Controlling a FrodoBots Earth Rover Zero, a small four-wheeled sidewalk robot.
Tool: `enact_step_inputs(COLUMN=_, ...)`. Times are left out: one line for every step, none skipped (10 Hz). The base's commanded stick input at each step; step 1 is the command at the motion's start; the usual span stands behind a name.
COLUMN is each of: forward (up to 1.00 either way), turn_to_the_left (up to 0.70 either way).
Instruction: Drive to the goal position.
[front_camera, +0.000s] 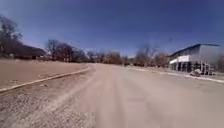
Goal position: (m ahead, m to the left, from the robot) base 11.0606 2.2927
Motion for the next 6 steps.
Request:
enact_step_inputs(forward=1.0, turn_to_the_left=0.0)
enact_step_inputs(forward=1.0, turn_to_the_left=0.0)
enact_step_inputs(forward=1.0, turn_to_the_left=0.0)
enact_step_inputs(forward=1.0, turn_to_the_left=0.0)
enact_step_inputs(forward=1.0, turn_to_the_left=0.0)
enact_step_inputs(forward=1.0, turn_to_the_left=0.0)
